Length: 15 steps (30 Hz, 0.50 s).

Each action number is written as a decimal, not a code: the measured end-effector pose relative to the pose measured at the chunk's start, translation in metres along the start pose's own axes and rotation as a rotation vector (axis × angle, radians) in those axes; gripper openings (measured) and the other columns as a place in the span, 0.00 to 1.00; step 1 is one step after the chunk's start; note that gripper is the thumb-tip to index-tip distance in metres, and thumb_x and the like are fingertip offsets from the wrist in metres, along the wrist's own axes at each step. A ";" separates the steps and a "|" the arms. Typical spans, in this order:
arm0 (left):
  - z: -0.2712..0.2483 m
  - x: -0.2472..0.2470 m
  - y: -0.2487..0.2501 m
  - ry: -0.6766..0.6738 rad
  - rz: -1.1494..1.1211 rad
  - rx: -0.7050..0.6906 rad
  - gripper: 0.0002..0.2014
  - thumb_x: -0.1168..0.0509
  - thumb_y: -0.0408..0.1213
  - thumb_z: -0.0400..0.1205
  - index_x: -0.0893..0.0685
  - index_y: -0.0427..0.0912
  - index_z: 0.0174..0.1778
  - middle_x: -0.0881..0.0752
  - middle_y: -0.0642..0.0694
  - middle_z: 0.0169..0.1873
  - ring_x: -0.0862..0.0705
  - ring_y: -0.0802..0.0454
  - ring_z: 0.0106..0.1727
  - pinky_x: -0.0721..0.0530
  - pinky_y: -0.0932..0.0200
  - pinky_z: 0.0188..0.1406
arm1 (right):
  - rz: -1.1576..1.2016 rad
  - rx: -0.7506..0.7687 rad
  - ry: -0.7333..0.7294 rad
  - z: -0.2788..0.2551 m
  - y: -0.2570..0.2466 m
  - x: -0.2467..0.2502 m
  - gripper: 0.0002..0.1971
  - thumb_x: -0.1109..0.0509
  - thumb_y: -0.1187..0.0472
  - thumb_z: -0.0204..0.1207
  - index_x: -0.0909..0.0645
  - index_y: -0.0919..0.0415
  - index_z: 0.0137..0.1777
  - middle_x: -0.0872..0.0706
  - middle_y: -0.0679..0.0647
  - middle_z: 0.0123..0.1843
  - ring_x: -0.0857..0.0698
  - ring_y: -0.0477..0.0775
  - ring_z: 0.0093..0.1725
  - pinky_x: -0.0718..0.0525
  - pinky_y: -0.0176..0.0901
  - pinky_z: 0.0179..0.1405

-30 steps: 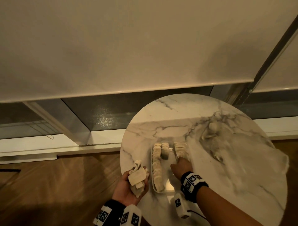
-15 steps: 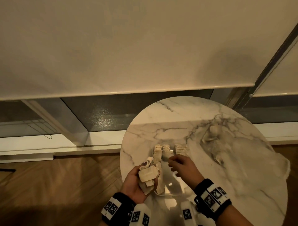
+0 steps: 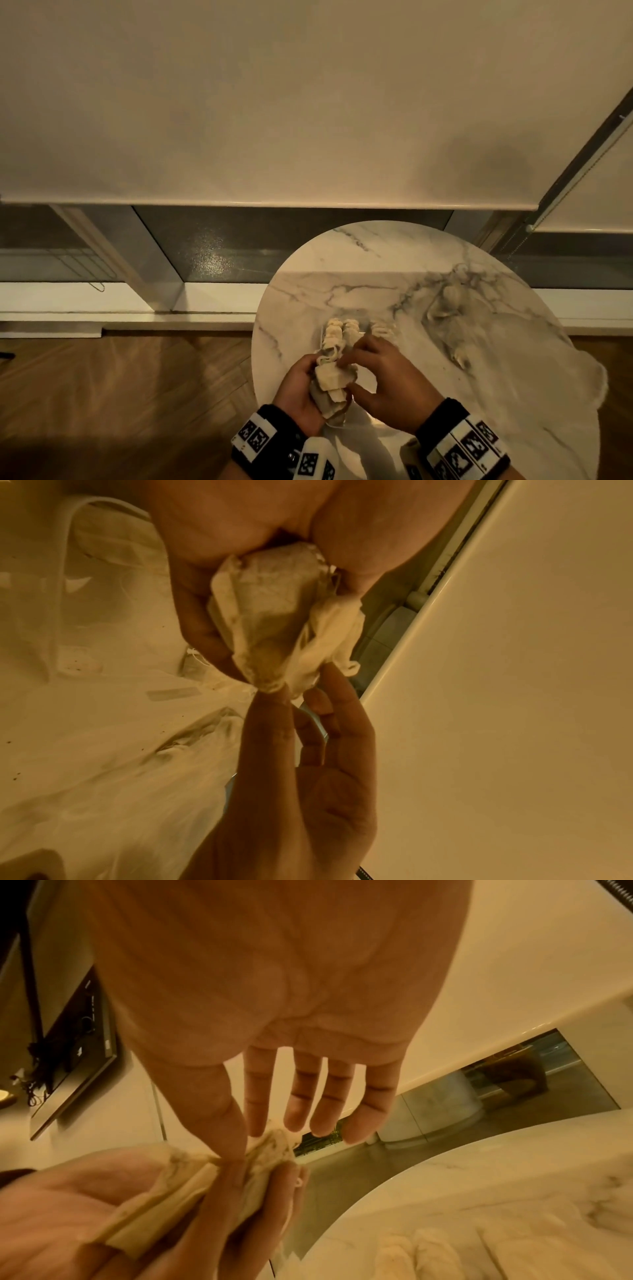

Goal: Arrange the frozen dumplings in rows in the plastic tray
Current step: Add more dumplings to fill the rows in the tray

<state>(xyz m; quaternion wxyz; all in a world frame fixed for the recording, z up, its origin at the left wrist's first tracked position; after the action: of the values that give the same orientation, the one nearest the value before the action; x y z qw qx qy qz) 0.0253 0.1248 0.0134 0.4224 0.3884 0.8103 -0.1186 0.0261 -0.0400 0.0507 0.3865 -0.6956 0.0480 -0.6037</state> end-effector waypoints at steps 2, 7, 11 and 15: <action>-0.002 -0.002 0.000 -0.023 -0.010 0.029 0.16 0.41 0.41 0.80 0.15 0.32 0.51 0.15 0.33 0.42 0.15 0.39 0.31 0.15 0.53 0.29 | -0.006 0.004 0.005 0.000 0.002 -0.004 0.16 0.31 0.44 0.74 0.18 0.38 0.61 0.23 0.39 0.55 0.25 0.40 0.57 0.23 0.34 0.57; -0.006 -0.003 0.003 -0.015 -0.053 0.057 0.15 0.39 0.41 0.80 0.15 0.33 0.52 0.16 0.35 0.38 0.16 0.41 0.29 0.17 0.54 0.29 | 0.052 0.026 0.088 0.002 0.001 -0.006 0.09 0.34 0.46 0.80 0.14 0.41 0.54 0.21 0.38 0.49 0.24 0.37 0.52 0.26 0.28 0.49; -0.003 0.003 0.004 -0.010 -0.031 0.102 0.14 0.36 0.41 0.77 0.13 0.33 0.49 0.17 0.37 0.39 0.17 0.43 0.30 0.19 0.54 0.32 | 0.203 -0.033 0.142 0.004 -0.002 -0.002 0.05 0.31 0.48 0.79 0.13 0.42 0.49 0.20 0.37 0.49 0.21 0.40 0.54 0.23 0.28 0.44; 0.000 0.006 0.003 0.006 -0.036 0.090 0.15 0.34 0.39 0.76 0.15 0.32 0.52 0.17 0.37 0.44 0.16 0.43 0.33 0.19 0.54 0.32 | 0.129 -0.058 0.099 0.003 -0.001 -0.003 0.10 0.30 0.43 0.75 0.16 0.39 0.56 0.22 0.34 0.53 0.24 0.37 0.57 0.27 0.26 0.52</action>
<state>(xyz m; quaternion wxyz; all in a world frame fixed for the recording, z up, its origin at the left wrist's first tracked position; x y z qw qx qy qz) 0.0255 0.1300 0.0096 0.4000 0.3928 0.8123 -0.1610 0.0277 -0.0368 0.0489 0.4015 -0.6713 0.1293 -0.6095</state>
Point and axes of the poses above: each hand's wrist, its own z-axis towards the middle knuckle, its own x-axis out of the back of the hand, y = z × x, the point moved 1 cm from there along z, towards the middle knuckle
